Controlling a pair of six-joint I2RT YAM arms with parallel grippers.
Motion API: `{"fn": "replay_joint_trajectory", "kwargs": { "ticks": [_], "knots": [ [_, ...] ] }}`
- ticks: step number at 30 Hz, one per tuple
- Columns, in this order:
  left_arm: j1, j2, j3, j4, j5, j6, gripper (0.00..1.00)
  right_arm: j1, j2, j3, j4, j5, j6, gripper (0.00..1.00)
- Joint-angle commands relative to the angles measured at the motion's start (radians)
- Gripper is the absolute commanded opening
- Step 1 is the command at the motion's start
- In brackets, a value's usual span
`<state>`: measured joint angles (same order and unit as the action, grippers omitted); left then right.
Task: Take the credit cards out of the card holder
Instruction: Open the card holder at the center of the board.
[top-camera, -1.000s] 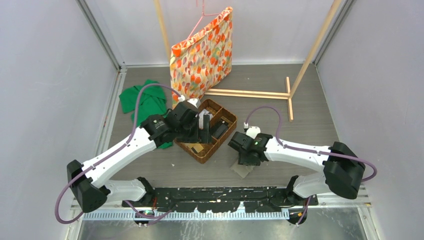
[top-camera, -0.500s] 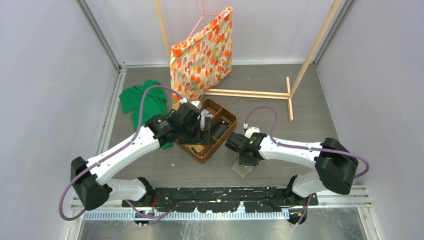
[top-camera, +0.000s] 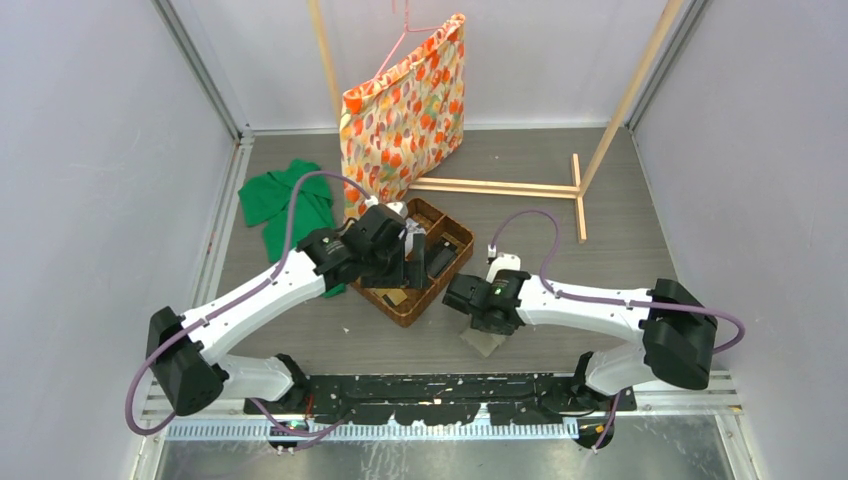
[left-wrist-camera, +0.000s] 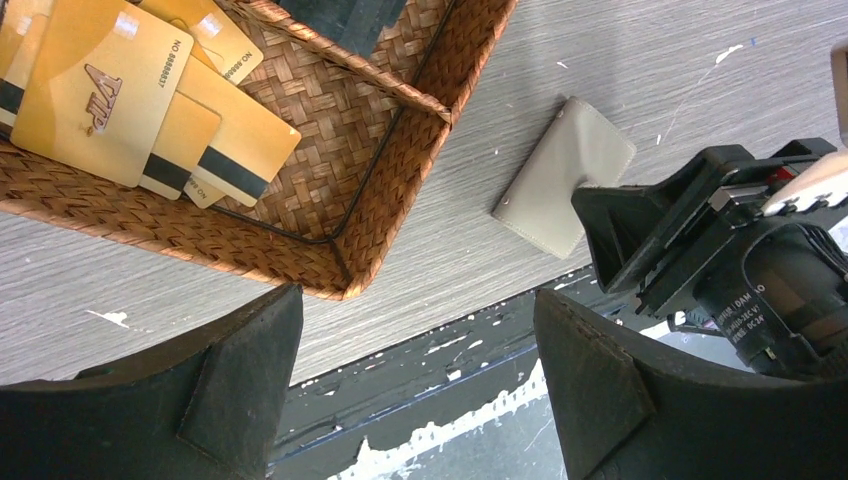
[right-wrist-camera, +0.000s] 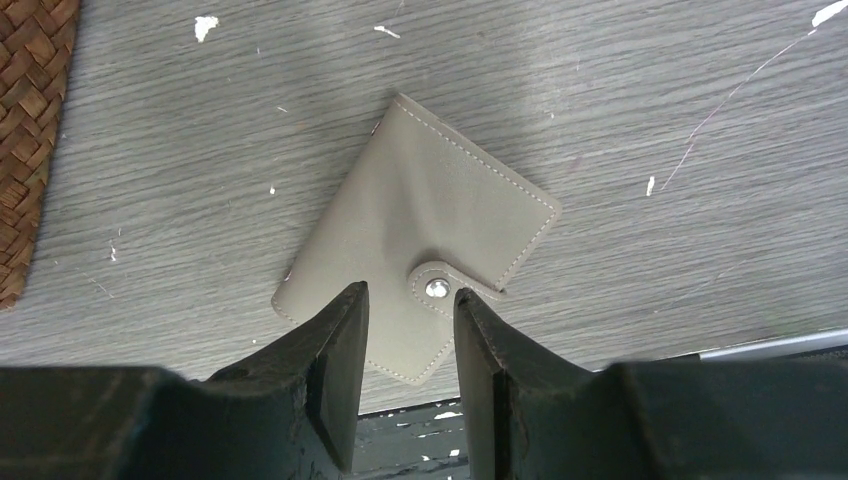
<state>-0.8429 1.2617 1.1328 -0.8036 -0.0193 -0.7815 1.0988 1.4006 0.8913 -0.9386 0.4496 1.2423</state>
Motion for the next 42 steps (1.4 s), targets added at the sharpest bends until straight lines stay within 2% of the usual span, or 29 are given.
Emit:
{"fn": "replay_joint_trajectory", "kwargs": {
  "ticks": [1,13,16,18,22,27,33,38,42],
  "knots": [
    [-0.001,0.010,0.002,0.038,0.015,0.005,0.86,0.014,-0.005,0.012,-0.018,0.052,0.085,0.42],
    [-0.001,0.034,0.013,0.021,0.076,0.036,0.86,0.013,0.078,-0.083,0.071,0.055,0.116,0.33],
    [-0.001,0.036,0.010,0.022,0.076,0.036,0.86,0.013,0.076,-0.091,0.070,0.056,0.124,0.25],
    [-0.002,0.035,0.009,0.024,0.074,0.036,0.87,0.014,0.066,-0.098,0.065,0.059,0.133,0.13],
    [-0.001,0.038,0.010,0.028,0.078,0.037,0.87,0.014,0.038,-0.111,0.048,0.063,0.148,0.01],
    [-0.001,0.057,0.025,0.018,0.089,0.045,0.87,0.014,-0.057,-0.139,0.037,0.069,0.159,0.00],
    [-0.023,0.088,0.045,0.039,0.126,0.051,0.85,0.015,-0.285,-0.221,0.025,0.107,0.185,0.01],
    [-0.087,0.161,0.080,0.089,0.157,0.054,0.84,0.015,-0.490,-0.263,-0.068,0.164,0.214,0.01],
    [-0.156,0.258,0.154,0.082,0.155,0.066,0.83,0.015,-0.535,-0.269,-0.201,0.179,0.300,0.01]
  ]
}}
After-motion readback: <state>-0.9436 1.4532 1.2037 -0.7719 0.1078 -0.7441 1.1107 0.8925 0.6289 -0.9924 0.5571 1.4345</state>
